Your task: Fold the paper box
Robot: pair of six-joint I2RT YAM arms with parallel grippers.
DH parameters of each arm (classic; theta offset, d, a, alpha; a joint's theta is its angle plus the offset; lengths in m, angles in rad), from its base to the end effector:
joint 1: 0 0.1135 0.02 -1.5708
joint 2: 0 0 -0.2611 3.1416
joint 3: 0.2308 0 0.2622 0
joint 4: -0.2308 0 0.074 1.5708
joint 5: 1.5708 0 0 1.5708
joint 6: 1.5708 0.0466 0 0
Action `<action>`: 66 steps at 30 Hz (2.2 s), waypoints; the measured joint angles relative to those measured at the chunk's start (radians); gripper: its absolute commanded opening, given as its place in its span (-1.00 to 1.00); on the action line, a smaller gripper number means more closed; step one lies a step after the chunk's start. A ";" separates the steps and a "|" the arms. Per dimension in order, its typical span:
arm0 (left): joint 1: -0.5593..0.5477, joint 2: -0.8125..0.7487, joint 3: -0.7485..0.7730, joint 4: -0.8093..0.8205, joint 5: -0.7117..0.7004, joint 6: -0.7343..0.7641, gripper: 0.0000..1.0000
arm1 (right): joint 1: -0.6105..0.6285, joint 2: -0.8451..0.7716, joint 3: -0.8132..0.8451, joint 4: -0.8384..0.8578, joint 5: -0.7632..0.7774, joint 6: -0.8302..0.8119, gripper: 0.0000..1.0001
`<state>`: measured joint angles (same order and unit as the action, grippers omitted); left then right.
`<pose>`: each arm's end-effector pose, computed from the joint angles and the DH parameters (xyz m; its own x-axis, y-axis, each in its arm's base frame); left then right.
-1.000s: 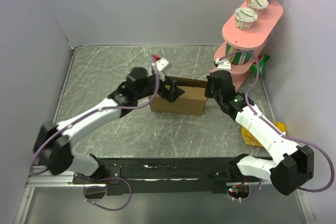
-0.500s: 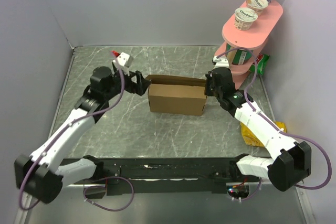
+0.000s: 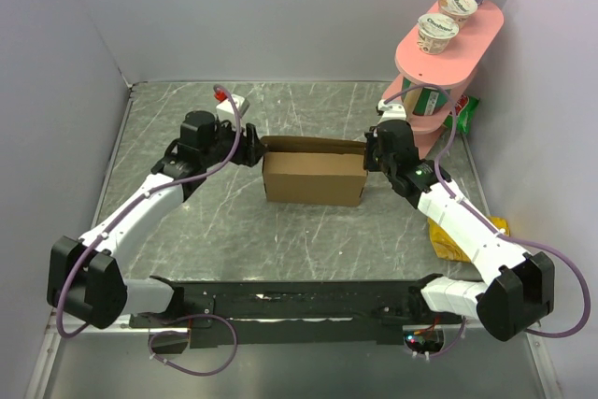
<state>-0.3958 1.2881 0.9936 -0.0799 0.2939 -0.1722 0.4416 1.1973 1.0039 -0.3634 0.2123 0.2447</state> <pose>0.2893 -0.1355 0.3042 -0.4383 0.0054 -0.8988 0.5508 0.7918 -0.2639 0.2648 0.1143 0.3032 -0.5256 0.0135 -0.8506 -0.1327 0.9863 0.0976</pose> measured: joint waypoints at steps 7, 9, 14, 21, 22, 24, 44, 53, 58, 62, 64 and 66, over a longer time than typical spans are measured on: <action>0.000 0.029 0.002 0.014 0.006 -0.005 -0.50 | 0.000 0.000 0.000 0.001 -0.009 -0.001 -1.00; 0.000 0.034 0.002 0.014 0.008 -0.010 -0.64 | 0.000 0.000 0.000 0.001 -0.011 -0.003 -1.00; 0.000 0.035 0.008 0.014 0.011 -0.037 -0.98 | 0.000 0.000 0.000 0.002 -0.014 -0.003 -1.00; -0.015 0.070 0.066 -0.038 -0.032 -0.112 -0.98 | 0.000 0.005 0.000 0.006 -0.012 -0.003 -1.00; -0.021 0.071 0.069 -0.045 -0.047 -0.122 -0.98 | 0.000 0.005 0.000 0.007 -0.011 -0.003 -1.00; -0.029 0.071 0.076 -0.057 -0.072 -0.142 -0.98 | 0.000 0.005 0.000 0.007 -0.011 -0.003 -1.00; -0.158 0.066 0.087 -0.077 -0.371 -0.191 -0.98 | 0.000 0.011 0.000 0.013 0.001 0.001 -1.00; -0.183 0.031 0.023 -0.019 -0.424 -0.215 -0.98 | 0.003 0.011 0.000 0.013 0.001 0.005 -1.00; -0.202 0.005 -0.019 0.020 -0.460 -0.219 -0.98 | 0.005 0.011 0.000 0.013 0.004 0.009 -1.00; -0.221 -0.017 -0.058 0.061 -0.496 -0.229 -0.97 | 0.008 0.011 0.000 0.013 0.009 0.015 -1.00; -0.228 -0.024 -0.071 0.077 -0.511 -0.235 -0.98 | 0.010 0.011 0.000 0.013 0.012 0.018 -1.00; -0.233 -0.027 -0.078 0.088 -0.521 -0.241 -0.98 | 0.012 0.012 0.000 0.013 0.016 0.020 -1.00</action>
<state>-0.6285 1.2613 0.9154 0.0082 -0.2268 -0.4137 0.4534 1.2091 1.0035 -0.3504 0.2287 0.2649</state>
